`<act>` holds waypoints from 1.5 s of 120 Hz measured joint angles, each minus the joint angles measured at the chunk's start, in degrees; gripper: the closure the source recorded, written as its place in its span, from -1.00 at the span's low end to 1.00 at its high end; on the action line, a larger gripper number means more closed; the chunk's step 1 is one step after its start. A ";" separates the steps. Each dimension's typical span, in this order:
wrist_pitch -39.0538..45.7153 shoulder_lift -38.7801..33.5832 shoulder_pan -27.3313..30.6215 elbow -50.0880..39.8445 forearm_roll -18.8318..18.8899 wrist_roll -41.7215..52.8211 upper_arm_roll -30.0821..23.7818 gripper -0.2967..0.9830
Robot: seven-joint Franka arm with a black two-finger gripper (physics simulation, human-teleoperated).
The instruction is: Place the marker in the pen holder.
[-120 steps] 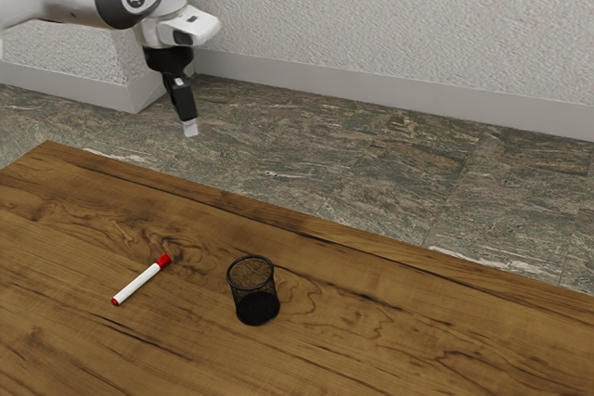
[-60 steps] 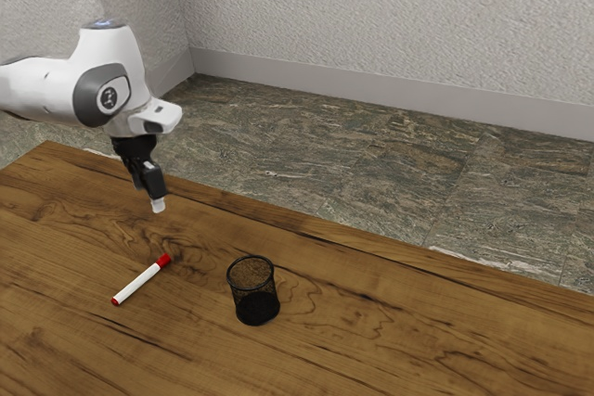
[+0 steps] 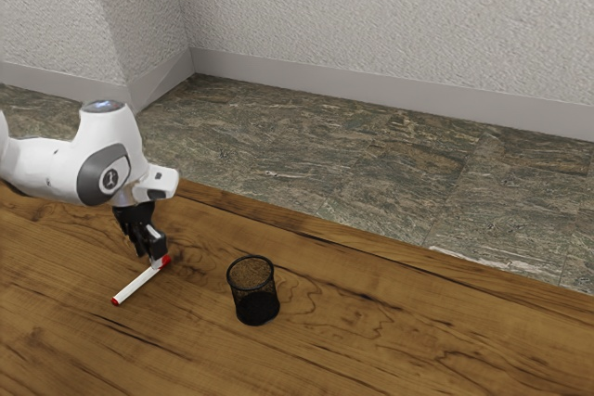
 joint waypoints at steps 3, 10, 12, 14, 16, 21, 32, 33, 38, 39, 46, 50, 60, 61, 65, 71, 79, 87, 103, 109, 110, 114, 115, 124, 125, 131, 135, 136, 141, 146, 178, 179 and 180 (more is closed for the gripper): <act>0.65 0.03 0.30 -0.39 0.01 -0.40 0.01 0.06; 1.89 0.42 0.93 -0.44 0.09 -1.25 0.01 0.09; 2.18 0.72 1.05 -0.27 0.10 -1.48 0.01 0.10; 2.46 1.12 1.13 -0.08 0.12 -1.70 0.01 0.11; 2.71 1.48 1.17 0.07 0.13 -1.91 0.01 0.11; 3.27 2.84 1.14 0.89 0.15 -2.42 0.01 0.13; 4.15 5.11 1.18 2.43 0.15 -3.43 -0.03 0.16; 4.21 5.27 1.22 2.50 0.15 -3.51 -0.04 0.16; 4.50 6.31 1.40 2.75 0.15 -3.91 -0.03 0.16; 4.56 6.52 1.43 2.80 0.15 -3.98 -0.03 0.17; 4.89 8.23 1.50 3.95 0.13 -4.49 -0.06 0.18; 5.05 8.79 1.48 4.31 0.12 -4.76 -0.07 0.18; 5.38 9.74 1.51 4.81 0.09 -5.37 -0.07 0.20; 5.41 9.80 1.52 4.84 0.09 -5.42 -0.07 0.20; 5.51 10.04 1.53 4.89 0.08 -5.64 -0.07 0.20; 5.63 10.35 1.51 4.97 0.07 -5.95 -0.07 0.21; 5.76 10.78 1.54 5.00 0.07 -6.32 -0.07 0.21; 5.86 10.94 1.55 5.01 0.09 -6.65 -0.07 0.21; 6.00 11.30 2.06 5.02 0.09 -7.20 -0.07 0.35; 6.03 11.34 2.13 5.02 0.10 -7.36 -0.07 0.43; 6.04 11.34 2.13 5.02 0.10 -7.39 -0.07 0.44; 6.06 11.35 2.15 5.02 0.12 -7.49 -0.07 0.48; 6.07 11.35 2.15 5.02 0.13 -7.53 -0.07 0.49; 6.15 10.87 2.08 5.01 0.34 -7.91 -0.06 0.57; 6.16 10.75 2.08 5.01 0.37 -7.96 -0.06 0.57; 6.22 9.75 2.02 4.96 0.55 -8.28 -0.05 0.60; 6.25 8.66 1.88 4.91 0.66 -8.50 -0.04 0.62; 6.25 8.32 1.84 4.87 0.69 -8.55 -0.04 0.62; 6.27 6.52 1.65 4.71 0.78 -8.81 -0.03 0.64; 6.29 4.49 1.42 4.54 0.91 -9.08 -0.02 0.65; 6.00 -5.53 -3.33 4.21 0.84 -10.94 -0.68 0.69; 5.99 -5.74 -3.55 4.21 0.81 -10.99 -0.69 0.69; 5.99 -5.97 -3.80 4.21 0.79 -11.05 -0.69 0.69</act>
